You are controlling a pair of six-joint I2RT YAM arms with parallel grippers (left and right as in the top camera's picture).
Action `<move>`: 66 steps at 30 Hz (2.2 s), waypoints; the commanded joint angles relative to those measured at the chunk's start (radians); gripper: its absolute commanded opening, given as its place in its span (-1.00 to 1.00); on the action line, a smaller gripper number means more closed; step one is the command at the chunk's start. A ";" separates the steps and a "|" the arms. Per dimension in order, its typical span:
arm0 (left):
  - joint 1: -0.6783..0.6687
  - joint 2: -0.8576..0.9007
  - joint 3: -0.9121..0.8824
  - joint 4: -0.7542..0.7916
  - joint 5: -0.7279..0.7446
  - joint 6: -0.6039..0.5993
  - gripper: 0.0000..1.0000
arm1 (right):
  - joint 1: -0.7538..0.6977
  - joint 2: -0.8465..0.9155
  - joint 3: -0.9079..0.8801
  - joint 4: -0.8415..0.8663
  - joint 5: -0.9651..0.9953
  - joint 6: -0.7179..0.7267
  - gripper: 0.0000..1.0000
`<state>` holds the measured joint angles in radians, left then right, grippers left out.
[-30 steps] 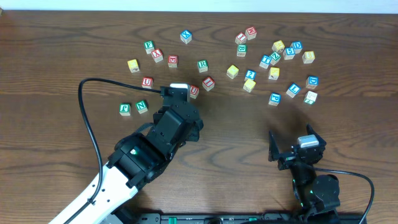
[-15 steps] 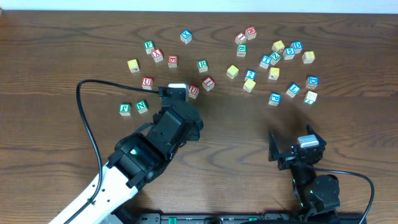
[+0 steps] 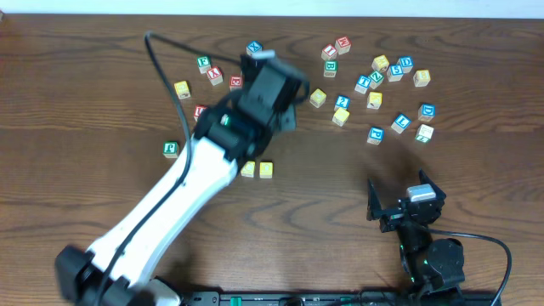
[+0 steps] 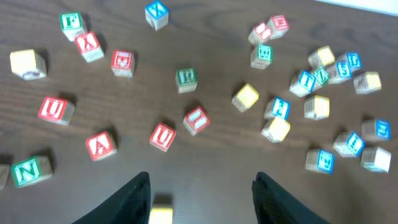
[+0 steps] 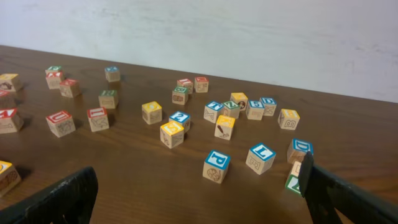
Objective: Spell out CORL
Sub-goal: 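Move the left gripper forward over the green R block, then lower the left gripper and grasp the green R block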
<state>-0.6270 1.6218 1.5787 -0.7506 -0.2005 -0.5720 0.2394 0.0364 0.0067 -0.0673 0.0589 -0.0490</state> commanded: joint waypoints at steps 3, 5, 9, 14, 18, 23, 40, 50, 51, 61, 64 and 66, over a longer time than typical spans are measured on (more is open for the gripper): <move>0.075 0.193 0.275 -0.034 0.063 -0.121 0.04 | -0.006 -0.005 -0.001 -0.003 0.002 -0.012 0.99; 0.089 0.255 0.324 -0.034 0.063 -0.163 0.04 | -0.006 -0.005 -0.001 -0.003 0.002 -0.012 0.99; 0.101 0.351 0.357 -0.036 0.063 -0.194 0.04 | -0.006 -0.005 -0.001 -0.003 0.002 -0.012 0.99; 0.110 0.467 0.359 -0.030 0.114 -0.204 0.06 | -0.006 -0.005 -0.001 -0.003 0.002 -0.012 0.98; 0.138 0.543 0.390 -0.038 0.214 -0.193 0.09 | -0.006 -0.005 -0.001 -0.003 0.002 -0.012 0.98; 0.200 0.618 0.535 -0.140 0.280 -0.122 0.10 | -0.006 -0.005 -0.001 -0.003 0.002 -0.012 0.99; 0.216 0.629 0.613 -0.245 0.259 0.042 0.10 | -0.006 -0.005 -0.001 -0.003 0.002 -0.012 0.98; 0.191 0.665 0.613 -0.220 0.190 0.074 0.09 | -0.006 -0.005 -0.001 -0.003 0.002 -0.012 0.98; 0.185 0.682 0.613 -0.215 0.189 0.073 0.09 | -0.006 -0.005 -0.001 -0.003 0.002 -0.012 0.98; 0.160 0.733 0.613 -0.145 0.187 0.017 0.08 | -0.006 -0.005 -0.001 -0.003 0.002 -0.012 0.98; 0.158 0.745 0.613 -0.134 0.160 -0.021 0.08 | -0.006 -0.005 -0.001 -0.003 0.002 -0.012 0.99; 0.158 0.758 0.613 -0.127 0.159 -0.032 0.08 | -0.006 -0.005 -0.001 -0.003 0.002 -0.012 0.98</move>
<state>-0.4667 2.3631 2.1746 -0.8848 -0.0067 -0.5652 0.2394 0.0364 0.0067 -0.0669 0.0589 -0.0490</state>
